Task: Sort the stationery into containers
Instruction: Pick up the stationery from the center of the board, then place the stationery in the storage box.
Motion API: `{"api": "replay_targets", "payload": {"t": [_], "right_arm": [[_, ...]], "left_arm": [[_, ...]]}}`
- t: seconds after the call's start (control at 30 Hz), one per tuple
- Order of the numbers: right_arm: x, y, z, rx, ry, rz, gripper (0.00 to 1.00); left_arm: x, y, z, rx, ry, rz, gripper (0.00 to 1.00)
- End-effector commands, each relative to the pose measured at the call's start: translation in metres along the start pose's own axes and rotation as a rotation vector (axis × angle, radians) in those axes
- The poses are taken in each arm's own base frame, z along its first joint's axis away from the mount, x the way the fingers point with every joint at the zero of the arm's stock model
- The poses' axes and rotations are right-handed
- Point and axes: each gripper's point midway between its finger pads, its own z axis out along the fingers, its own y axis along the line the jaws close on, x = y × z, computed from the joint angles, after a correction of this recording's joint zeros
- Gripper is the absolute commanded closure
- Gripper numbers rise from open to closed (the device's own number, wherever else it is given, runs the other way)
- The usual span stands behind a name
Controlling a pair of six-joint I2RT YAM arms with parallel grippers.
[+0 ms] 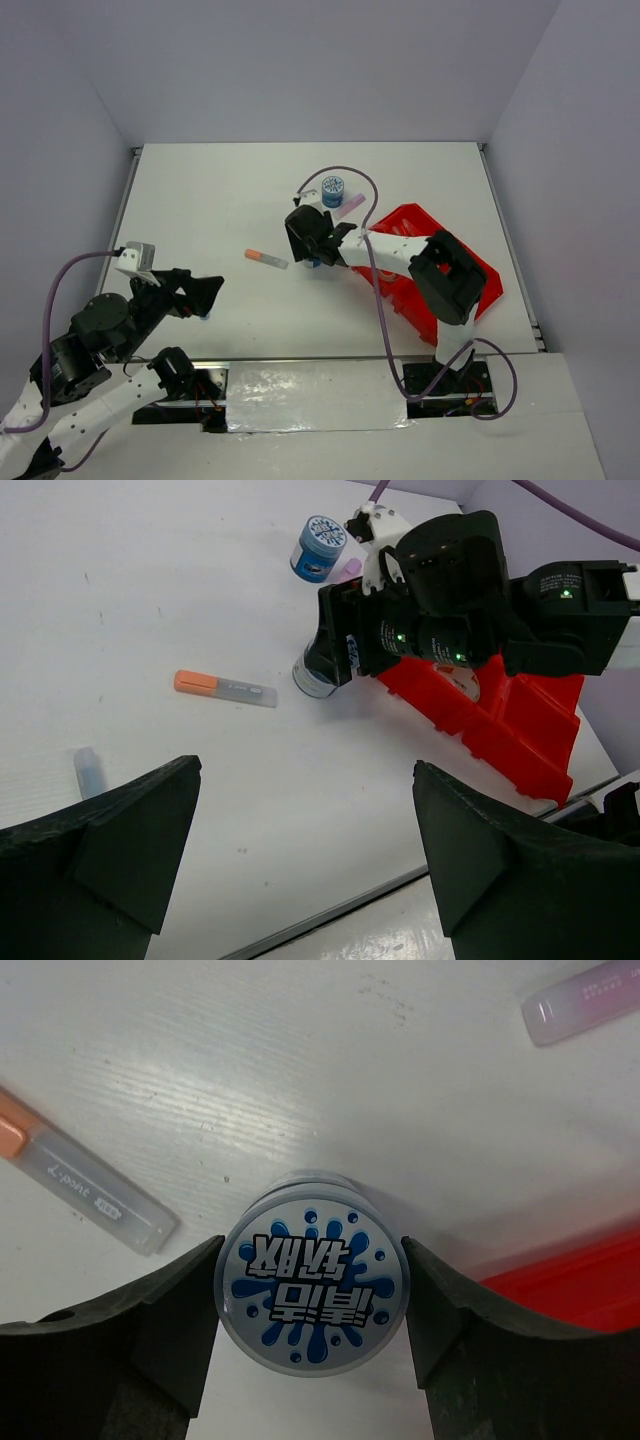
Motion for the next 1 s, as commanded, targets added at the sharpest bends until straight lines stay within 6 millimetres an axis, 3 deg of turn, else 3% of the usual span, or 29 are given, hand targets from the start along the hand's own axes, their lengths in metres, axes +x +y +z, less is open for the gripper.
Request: {"api": "replay_targets", "payload": {"t": [0.0, 0.03, 0.1, 0.13, 0.2, 0.23, 0.3, 0.37, 0.4, 0.5, 0.53, 0.63, 0.8, 0.97], "right_arm": [[-0.018, 0.001, -0.025, -0.073, -0.068, 0.064, 1.0], [-0.036, 0.0, -0.047, -0.109, -0.127, 0.092, 1.0], [-0.037, -0.007, -0.068, -0.132, -0.16, 0.114, 1.0], [-0.043, -0.017, -0.094, -0.15, -0.21, 0.143, 1.0], [-0.048, -0.035, -0.119, -0.134, -0.271, 0.199, 1.0], [-0.046, -0.051, -0.144, -0.135, -0.311, 0.228, 1.0], [-0.044, -0.074, -0.166, -0.099, -0.361, 0.292, 1.0], [-0.029, -0.098, -0.19, -0.075, -0.377, 0.352, 1.0], [-0.014, -0.121, -0.199, -0.006, -0.365, 0.37, 1.0], [0.015, -0.166, -0.21, 0.175, -0.342, 0.514, 1.0], [0.034, -0.185, -0.215, 0.239, -0.32, 0.541, 1.0], [0.052, -0.217, -0.228, 0.337, -0.338, 0.67, 1.0], [0.063, -0.239, -0.24, 0.408, -0.355, 0.738, 1.0], [0.076, -0.24, -0.227, 0.451, -0.295, 0.712, 1.0]], "left_arm": [[-0.011, -0.006, -0.004, 0.029, -0.039, -0.026, 0.01], [-0.011, -0.006, -0.004, 0.029, -0.04, -0.027, 0.01], [-0.01, -0.006, -0.003, 0.031, -0.037, -0.024, 0.01], [-0.01, -0.006, -0.003, 0.031, -0.036, -0.025, 0.01], [-0.01, -0.006, -0.004, 0.032, -0.039, -0.028, 0.01], [-0.012, -0.007, -0.006, 0.04, -0.043, -0.031, 0.01], [-0.013, -0.007, -0.008, 0.052, -0.052, -0.032, 0.01], [-0.013, -0.008, -0.009, 0.059, -0.055, -0.036, 0.01], [-0.013, -0.008, -0.009, 0.059, -0.056, -0.035, 0.01], [-0.015, -0.008, -0.011, 0.062, -0.064, -0.04, 0.01], [-0.014, -0.008, -0.011, 0.065, -0.063, -0.043, 0.01], [-0.014, -0.008, -0.011, 0.065, -0.063, -0.041, 0.01], [-0.014, -0.007, -0.012, 0.06, -0.062, -0.046, 0.01], [-0.016, -0.006, -0.016, 0.068, -0.073, -0.061, 0.01]]}}
